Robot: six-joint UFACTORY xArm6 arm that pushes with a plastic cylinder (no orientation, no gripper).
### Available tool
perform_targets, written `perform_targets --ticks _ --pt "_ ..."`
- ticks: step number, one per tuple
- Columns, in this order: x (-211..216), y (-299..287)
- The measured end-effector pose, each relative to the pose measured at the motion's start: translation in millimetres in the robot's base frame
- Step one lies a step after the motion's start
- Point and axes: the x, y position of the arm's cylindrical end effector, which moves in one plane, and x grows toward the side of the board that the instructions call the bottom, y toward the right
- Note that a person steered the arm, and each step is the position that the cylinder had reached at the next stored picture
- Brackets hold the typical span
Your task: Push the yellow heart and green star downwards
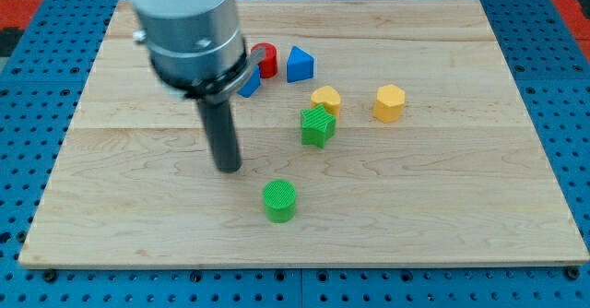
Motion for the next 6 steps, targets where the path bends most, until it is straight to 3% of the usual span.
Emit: perform_targets --ticks 1,3,6 --pt "-57 0" --pt "-117 96" --pt "-20 106"
